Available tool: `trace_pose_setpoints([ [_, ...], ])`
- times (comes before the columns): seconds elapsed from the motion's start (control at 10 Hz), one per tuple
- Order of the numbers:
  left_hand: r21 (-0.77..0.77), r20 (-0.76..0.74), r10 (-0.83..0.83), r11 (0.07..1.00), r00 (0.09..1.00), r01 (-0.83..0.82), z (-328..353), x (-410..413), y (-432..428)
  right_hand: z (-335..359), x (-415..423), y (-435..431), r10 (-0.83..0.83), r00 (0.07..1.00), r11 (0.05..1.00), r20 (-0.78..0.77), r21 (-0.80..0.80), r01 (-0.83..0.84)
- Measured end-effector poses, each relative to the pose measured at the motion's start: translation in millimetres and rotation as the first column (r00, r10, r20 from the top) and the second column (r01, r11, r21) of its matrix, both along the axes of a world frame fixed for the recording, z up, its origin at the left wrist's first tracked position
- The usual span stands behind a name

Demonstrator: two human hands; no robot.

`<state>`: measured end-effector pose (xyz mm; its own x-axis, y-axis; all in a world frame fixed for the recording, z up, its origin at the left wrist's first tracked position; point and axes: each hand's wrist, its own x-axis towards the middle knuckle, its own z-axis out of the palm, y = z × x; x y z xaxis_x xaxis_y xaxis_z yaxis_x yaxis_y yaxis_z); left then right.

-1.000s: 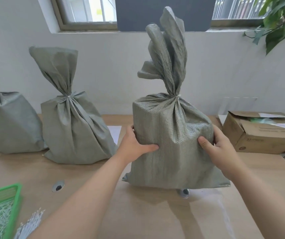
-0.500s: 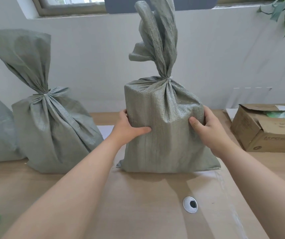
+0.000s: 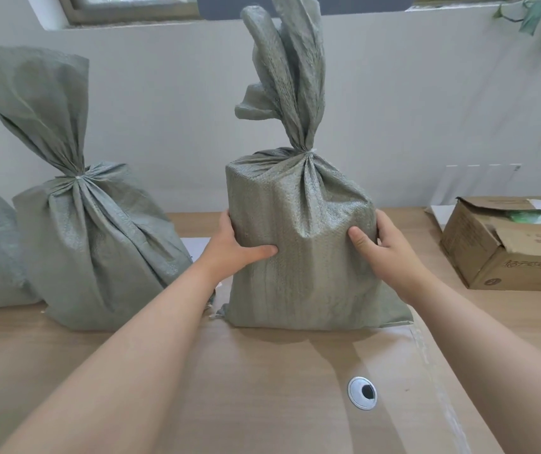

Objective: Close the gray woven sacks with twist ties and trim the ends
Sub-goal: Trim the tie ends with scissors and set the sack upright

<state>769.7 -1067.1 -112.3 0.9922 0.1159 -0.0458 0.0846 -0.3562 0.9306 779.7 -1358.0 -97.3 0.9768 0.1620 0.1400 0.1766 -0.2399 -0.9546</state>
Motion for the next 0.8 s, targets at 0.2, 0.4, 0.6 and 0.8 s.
trace_pose_setpoints([
  [0.2, -0.053, 0.073, 0.004, 0.999, 0.997, 0.000, 3, -8, -6, 7, -6, -1, 0.022, 1.000, 0.998, 0.004, 0.055, -0.022],
  [0.4, -0.058, 0.058, 0.016, 0.998, 0.998, -0.013, -1, -12, -2, 6, -10, -2, 0.018, 1.000, 0.993, 0.005, 0.113, -0.019],
  [0.6, -0.037, 0.046, 0.024, 0.999, 0.999, -0.022, 1, -21, -1, 8, -16, -3, -0.009, 1.000, 0.998, 0.023, 0.067, 0.008],
  [0.8, 0.026, 0.091, 0.065, 0.997, 0.994, -0.068, 13, -39, 1, 17, -30, -8, -0.068, 0.997, 0.997, 0.034, -0.019, 0.069],
])
